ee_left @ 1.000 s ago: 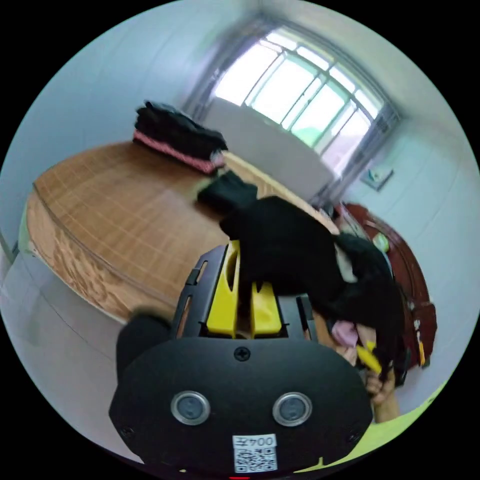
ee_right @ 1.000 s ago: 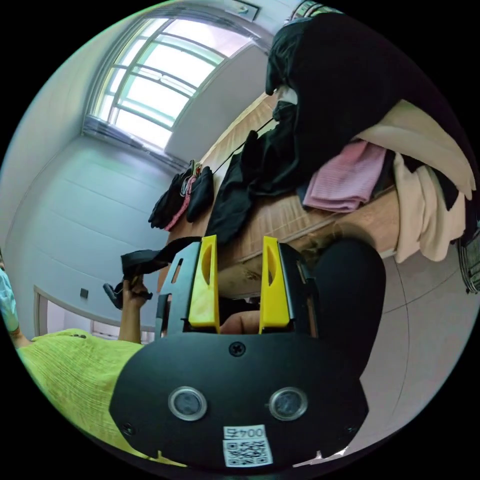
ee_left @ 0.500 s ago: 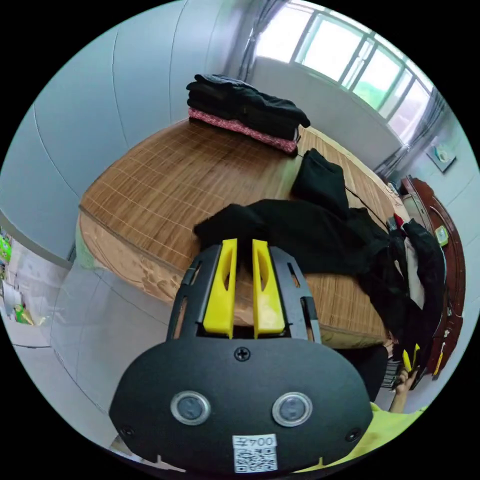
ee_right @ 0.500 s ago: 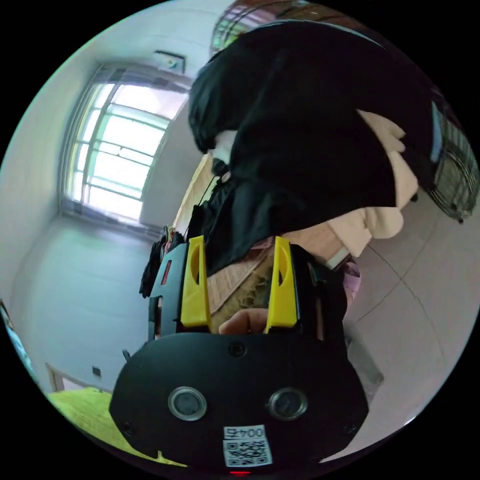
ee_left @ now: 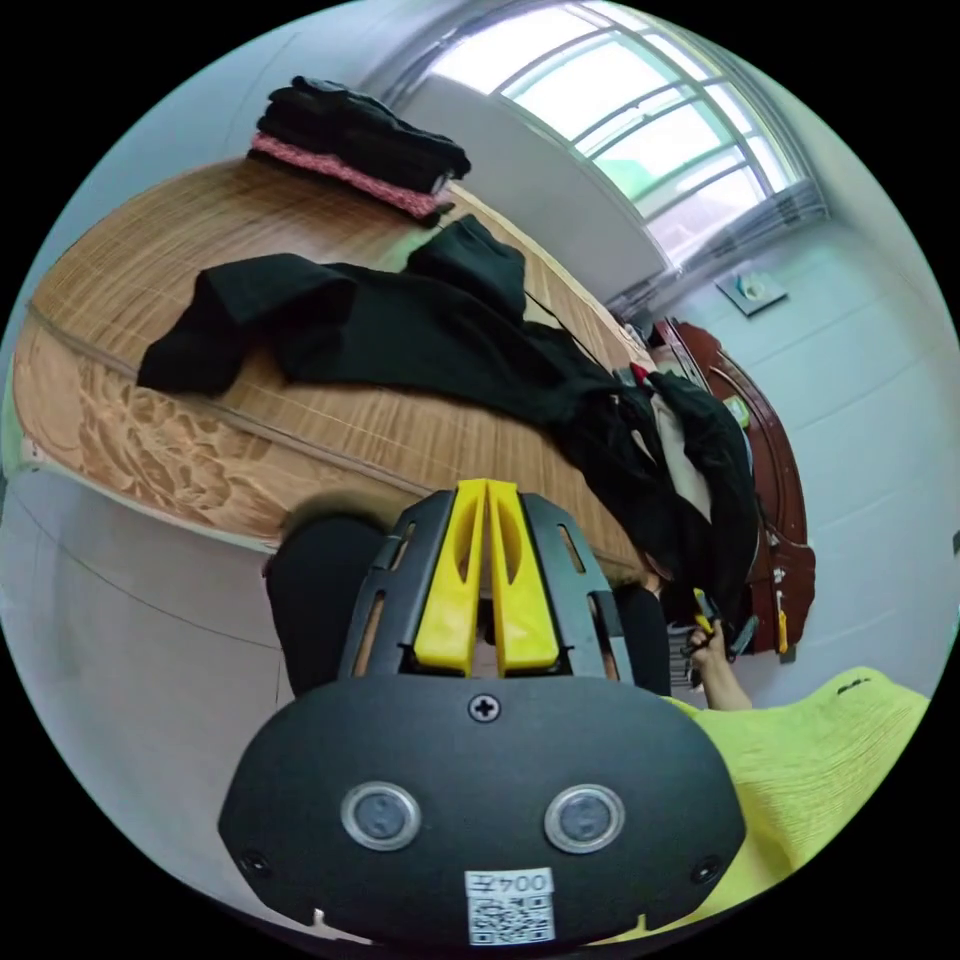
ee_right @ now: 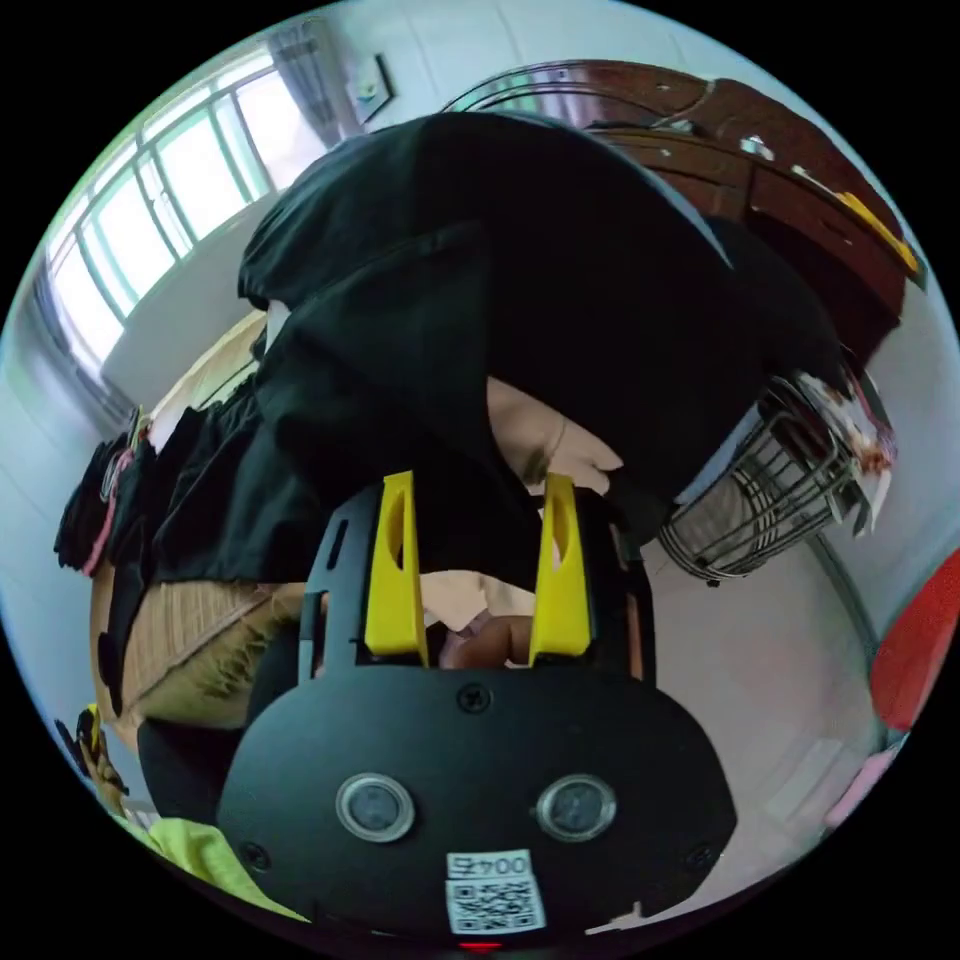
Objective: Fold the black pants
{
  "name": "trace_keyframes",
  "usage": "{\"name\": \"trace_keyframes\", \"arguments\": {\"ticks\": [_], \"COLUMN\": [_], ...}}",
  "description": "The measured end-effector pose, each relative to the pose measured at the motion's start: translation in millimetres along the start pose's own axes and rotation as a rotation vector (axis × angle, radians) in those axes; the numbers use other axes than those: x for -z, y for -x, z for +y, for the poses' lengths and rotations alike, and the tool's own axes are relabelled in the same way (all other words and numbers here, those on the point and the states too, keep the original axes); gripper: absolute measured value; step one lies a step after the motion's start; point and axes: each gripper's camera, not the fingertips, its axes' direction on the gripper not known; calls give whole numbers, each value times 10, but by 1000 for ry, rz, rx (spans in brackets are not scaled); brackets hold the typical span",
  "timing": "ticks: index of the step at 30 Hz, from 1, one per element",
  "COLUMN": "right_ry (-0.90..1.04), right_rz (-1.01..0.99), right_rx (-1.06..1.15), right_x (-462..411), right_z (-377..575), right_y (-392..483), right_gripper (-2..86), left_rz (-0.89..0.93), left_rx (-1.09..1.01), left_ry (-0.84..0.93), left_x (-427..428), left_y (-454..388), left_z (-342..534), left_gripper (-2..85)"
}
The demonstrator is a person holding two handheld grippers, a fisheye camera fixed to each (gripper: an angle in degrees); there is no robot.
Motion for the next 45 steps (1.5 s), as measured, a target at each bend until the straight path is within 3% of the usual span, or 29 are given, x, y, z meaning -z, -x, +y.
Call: {"name": "trace_keyframes", "arguments": {"ticks": [3, 6, 9, 12, 15, 20, 24, 27, 32, 34, 35, 38, 41, 45], "right_ry": [111, 125, 39, -21, 45, 363, 554, 642, 752, 767, 743, 617, 500, 332], "right_rz": [-58, -85, -247, -560, -722, -1315, -1440, -1541, -1490, -1511, -1493, -1398, -1224, -870], "right_rx": [95, 32, 2, 64, 155, 287, 485, 488, 689, 690, 686, 703, 715, 802], "right_x": [-169, 67, 628, 1089, 1227, 1084, 1047, 986, 1130, 1164, 1198, 1296, 1330, 1394], "right_z": [-209, -224, 18, 320, 605, 1037, 1327, 1426, 1904, 2033, 2082, 2086, 2047, 2121], "right_y": [31, 60, 157, 356, 784, 1783, 2551, 2820, 3188, 3222, 3212, 3083, 2901, 2798], "right_gripper": [89, 27, 1, -5, -8, -7, -5, -5, 3, 13, 24, 57, 83, 113], "left_rz": [38, 97, 197, 288, 395, 652, 914, 1033, 993, 818, 796, 728, 545, 121], "left_rx": [-61, -138, -220, -301, -354, -268, -118, 34, 136, 236, 253, 153, -10, -175], "left_ry": [46, 76, 96, 176, 246, 365, 356, 313, 299, 218, 176, -14, -281, -673], "left_x": [-130, -251, -385, -568, -692, -884, -892, -854, -919, -920, -886, -465, 444, 1883], "left_y": [-118, -283, -470, -650, -778, -805, -689, -427, -315, -198, -169, -167, -181, -176], "left_z": [-64, -107, -84, -96, -164, -230, -237, -277, -297, -273, -277, -492, -815, -1177], "left_gripper": [20, 46, 80, 109, 155, 231, 258, 260, 195, 45, 34, 10, 4, 2]}}
